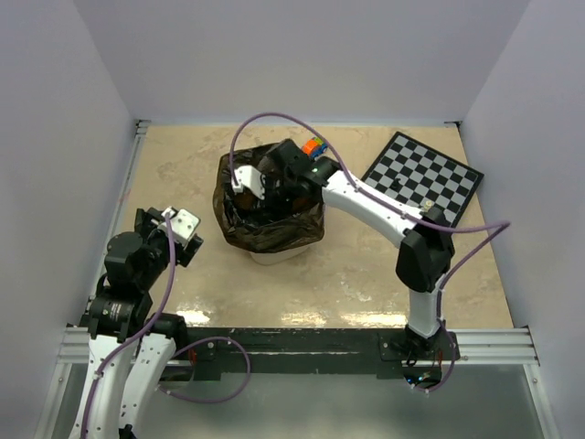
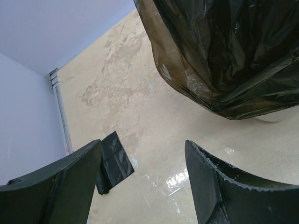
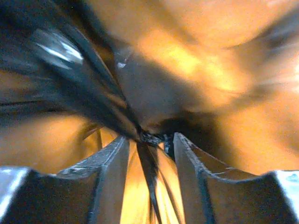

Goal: Put the trash bags into the trash bin

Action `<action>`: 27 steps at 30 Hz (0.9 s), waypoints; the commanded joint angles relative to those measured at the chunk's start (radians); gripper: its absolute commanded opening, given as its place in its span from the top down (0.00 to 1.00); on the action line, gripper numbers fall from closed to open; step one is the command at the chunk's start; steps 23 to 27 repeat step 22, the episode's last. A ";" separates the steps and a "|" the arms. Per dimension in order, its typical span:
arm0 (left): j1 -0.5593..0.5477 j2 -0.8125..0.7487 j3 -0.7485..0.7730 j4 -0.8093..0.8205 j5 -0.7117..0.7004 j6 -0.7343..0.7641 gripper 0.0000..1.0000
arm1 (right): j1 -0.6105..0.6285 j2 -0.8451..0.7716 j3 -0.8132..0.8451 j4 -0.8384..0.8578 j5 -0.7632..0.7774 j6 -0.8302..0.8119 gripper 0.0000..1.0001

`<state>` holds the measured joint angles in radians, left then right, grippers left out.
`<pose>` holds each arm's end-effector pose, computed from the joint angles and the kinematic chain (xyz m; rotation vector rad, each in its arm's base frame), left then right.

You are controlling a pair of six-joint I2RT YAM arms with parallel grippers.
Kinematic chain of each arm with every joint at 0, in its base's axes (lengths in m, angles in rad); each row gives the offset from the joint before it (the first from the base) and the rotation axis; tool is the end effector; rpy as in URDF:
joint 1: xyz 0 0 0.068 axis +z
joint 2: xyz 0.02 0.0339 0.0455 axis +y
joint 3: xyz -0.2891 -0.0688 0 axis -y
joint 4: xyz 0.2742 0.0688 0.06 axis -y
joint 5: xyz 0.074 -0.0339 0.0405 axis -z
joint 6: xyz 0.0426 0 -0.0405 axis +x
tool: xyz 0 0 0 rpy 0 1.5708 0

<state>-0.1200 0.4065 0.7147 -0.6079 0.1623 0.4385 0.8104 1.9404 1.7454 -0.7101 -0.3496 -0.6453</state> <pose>0.1068 -0.0198 0.3339 0.6212 1.7606 0.0684 0.3171 0.3546 0.2991 -1.7500 1.7380 0.5035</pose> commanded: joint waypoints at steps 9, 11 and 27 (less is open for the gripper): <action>0.006 0.052 0.006 0.092 0.026 -0.014 0.23 | -0.002 -0.164 0.322 -0.051 0.004 0.137 0.36; 0.006 0.066 0.012 0.102 0.029 -0.023 0.23 | -0.002 -0.195 0.330 0.032 0.044 0.223 0.32; 0.006 0.216 0.087 0.267 0.005 -0.139 0.21 | -0.007 -0.299 0.258 0.516 0.840 0.590 0.01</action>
